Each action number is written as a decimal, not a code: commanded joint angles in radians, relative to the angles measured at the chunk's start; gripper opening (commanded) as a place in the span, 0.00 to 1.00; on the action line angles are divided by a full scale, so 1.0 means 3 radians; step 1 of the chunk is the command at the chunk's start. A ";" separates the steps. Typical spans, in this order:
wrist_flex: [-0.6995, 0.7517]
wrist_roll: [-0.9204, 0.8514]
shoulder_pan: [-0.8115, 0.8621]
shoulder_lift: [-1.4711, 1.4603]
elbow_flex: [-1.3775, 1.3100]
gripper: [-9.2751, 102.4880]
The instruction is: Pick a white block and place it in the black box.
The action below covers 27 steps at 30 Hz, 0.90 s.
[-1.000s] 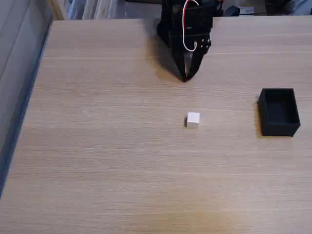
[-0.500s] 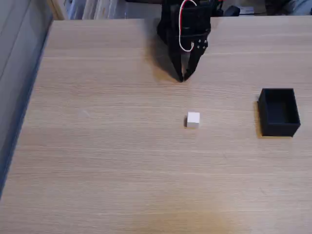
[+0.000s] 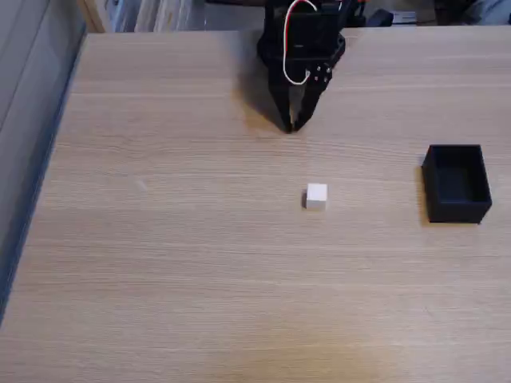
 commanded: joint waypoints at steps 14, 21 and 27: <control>-0.0404 0.0179 -0.0286 -0.1263 -0.1038 0.17; -0.0695 0.0225 -0.0445 -0.2434 -0.1800 0.26; -0.1217 0.0153 -0.0256 -0.3134 -0.1963 0.33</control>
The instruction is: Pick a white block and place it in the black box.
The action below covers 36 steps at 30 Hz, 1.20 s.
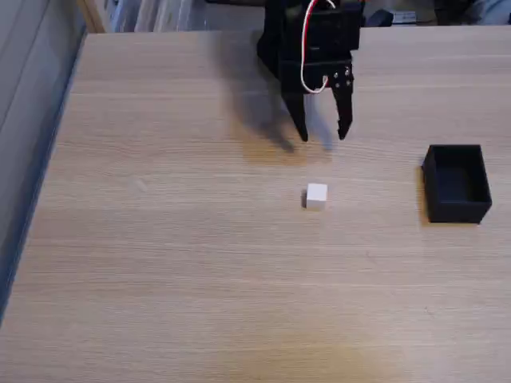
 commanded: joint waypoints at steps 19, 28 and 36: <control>-0.0639 0.0077 0.0179 -0.1810 -0.1074 0.34; -0.0670 0.0102 0.0205 -0.2265 -0.1375 0.34; -0.0654 0.0148 0.0194 -0.2541 -0.1631 0.33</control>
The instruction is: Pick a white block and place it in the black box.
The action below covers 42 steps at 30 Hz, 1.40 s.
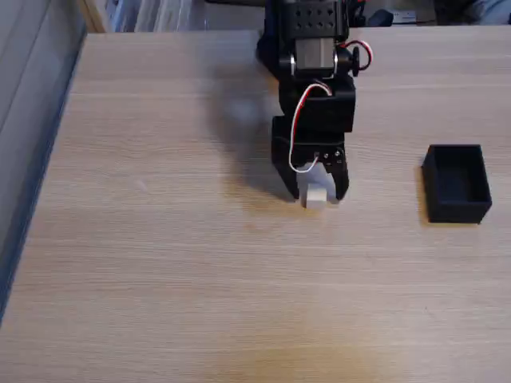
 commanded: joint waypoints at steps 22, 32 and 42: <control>0.0056 -0.0097 -0.0327 0.1043 0.0189 0.08; 0.0312 -0.0107 -0.1207 0.2107 0.0302 0.08; 0.0409 0.0015 -0.1999 0.1774 -0.0174 0.08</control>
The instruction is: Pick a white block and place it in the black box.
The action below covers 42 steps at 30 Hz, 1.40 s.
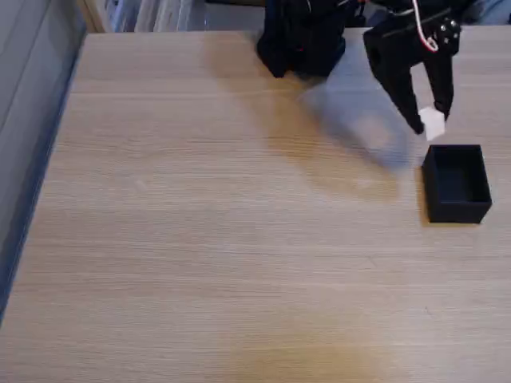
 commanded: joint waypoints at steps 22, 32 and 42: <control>-0.0695 0.0266 -0.0220 -0.1248 -0.0608 0.29; -0.0593 0.0378 -0.0102 -0.0941 -0.0486 0.08; -0.0460 0.0005 0.0711 0.0501 0.0890 0.08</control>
